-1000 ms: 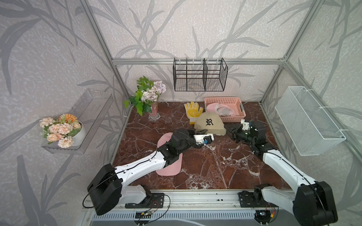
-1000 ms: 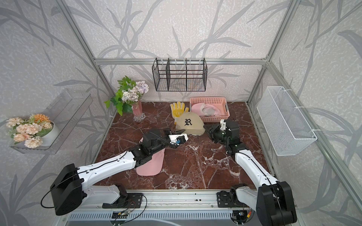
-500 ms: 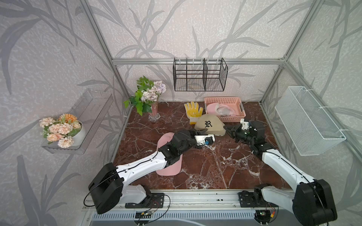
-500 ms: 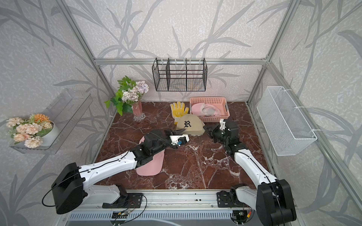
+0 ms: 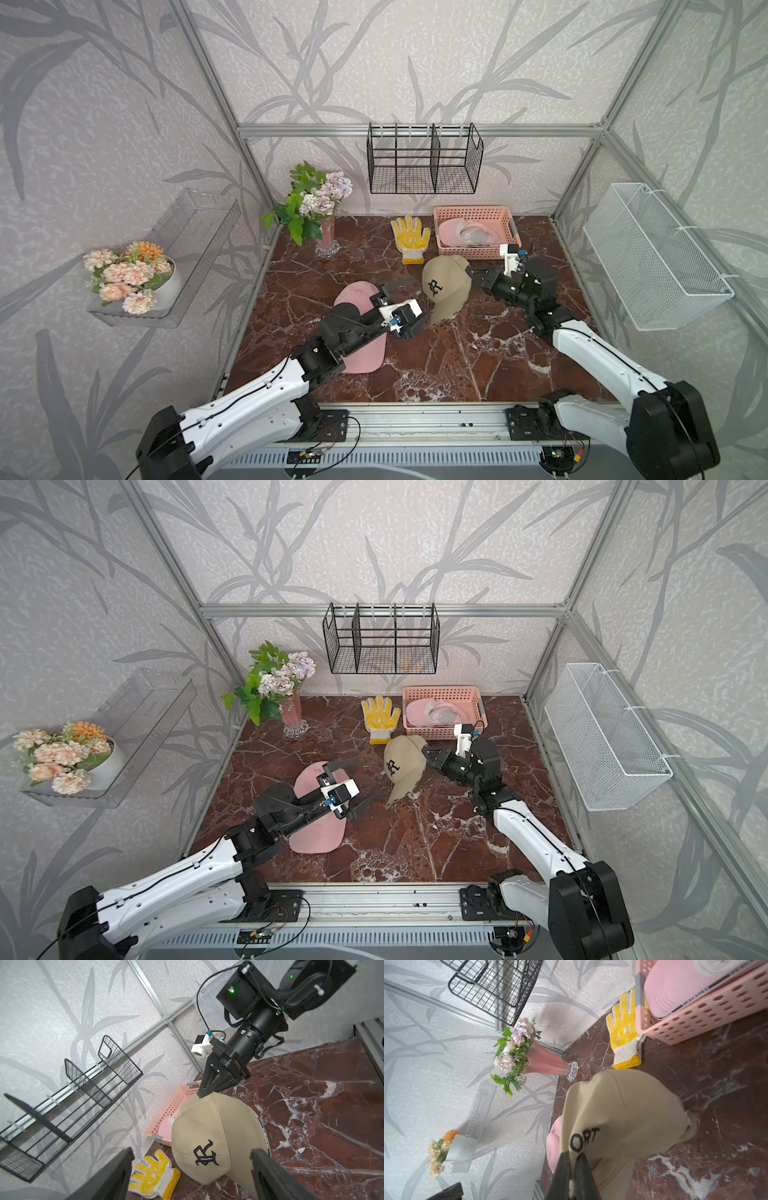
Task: Turn the baseball cap inside out
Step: Place the baseball cap at the center of the board.
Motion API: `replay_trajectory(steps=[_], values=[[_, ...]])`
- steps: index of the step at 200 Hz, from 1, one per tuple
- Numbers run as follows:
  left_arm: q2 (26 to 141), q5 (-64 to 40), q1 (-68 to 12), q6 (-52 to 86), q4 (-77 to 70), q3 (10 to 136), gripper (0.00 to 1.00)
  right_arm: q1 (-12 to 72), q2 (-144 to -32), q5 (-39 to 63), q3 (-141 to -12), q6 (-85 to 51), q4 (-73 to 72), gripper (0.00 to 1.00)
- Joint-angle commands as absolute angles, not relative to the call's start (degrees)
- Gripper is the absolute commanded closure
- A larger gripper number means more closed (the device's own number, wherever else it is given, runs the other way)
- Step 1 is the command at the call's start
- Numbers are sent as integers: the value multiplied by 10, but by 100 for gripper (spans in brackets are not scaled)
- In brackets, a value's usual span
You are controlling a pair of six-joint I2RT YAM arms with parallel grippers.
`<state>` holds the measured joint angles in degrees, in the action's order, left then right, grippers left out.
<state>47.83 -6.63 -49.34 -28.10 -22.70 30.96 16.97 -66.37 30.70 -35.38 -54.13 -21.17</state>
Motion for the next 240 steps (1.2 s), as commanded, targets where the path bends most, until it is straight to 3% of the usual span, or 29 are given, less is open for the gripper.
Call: replay_trajectory(steps=[1, 44, 107, 147, 240], values=[[460, 18, -490, -144, -265, 310, 7, 197, -695, 342, -348, -466, -322, 100], [452, 95, -486, -75, -246, 321, 7, 241, -783, 396, -365, -444, -417, 100], [448, 115, -481, -63, -243, 311, 7, 258, -859, 404, -293, -450, -515, 100], [455, 115, -479, -59, -240, 311, 7, 258, -856, 375, -235, -410, -506, 88], [460, 112, -478, -49, -237, 311, 7, 288, -844, 252, -209, -314, -456, 87]])
